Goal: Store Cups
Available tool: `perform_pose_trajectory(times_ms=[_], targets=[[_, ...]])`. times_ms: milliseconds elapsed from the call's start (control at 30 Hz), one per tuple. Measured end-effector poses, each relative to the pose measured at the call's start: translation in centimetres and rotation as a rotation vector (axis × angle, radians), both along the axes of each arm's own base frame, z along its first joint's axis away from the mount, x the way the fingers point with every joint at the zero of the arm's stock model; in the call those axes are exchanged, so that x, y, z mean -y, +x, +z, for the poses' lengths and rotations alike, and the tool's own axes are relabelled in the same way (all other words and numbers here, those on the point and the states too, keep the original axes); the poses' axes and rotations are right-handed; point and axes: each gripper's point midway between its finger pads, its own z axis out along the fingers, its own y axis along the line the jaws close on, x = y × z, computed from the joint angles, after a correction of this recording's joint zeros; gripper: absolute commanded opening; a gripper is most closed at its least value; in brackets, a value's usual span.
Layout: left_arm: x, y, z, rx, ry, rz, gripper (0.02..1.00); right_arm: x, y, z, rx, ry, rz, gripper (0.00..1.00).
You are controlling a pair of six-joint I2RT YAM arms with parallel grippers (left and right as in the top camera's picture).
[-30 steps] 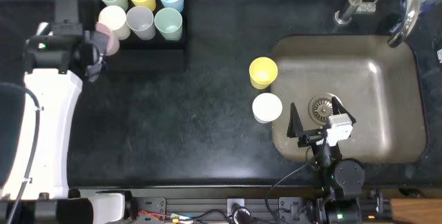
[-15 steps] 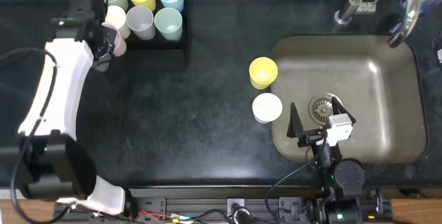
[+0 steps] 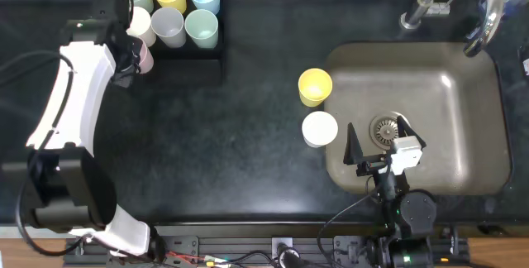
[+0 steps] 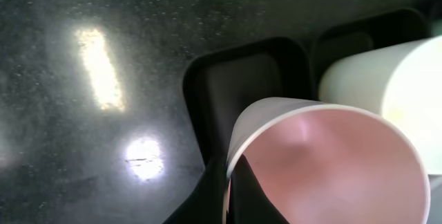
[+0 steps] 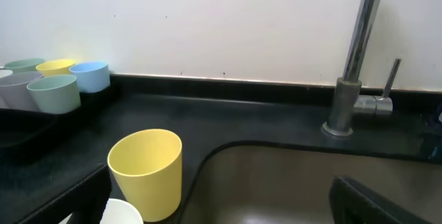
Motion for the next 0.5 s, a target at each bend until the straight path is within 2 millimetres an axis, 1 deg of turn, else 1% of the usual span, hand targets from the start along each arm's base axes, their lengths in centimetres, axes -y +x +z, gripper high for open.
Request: perform_pose_trajectory(times_ms=[233,400,500], targets=[[-0.2,-0.2,-0.8,-0.026,-0.001,0.006,0.034,0.0,0.0,0.0,0.0,0.0,0.0,0.998],[-0.3,-0.1,-1.8,-0.05,-0.002,0.006,0.034,0.0,0.0,0.0,-0.001,0.0,0.0,0.998],[-0.3,-0.1,-2.1,-0.058,-0.002,0.007,0.047,0.0,0.0,0.0,0.0,0.0,0.0,0.993]])
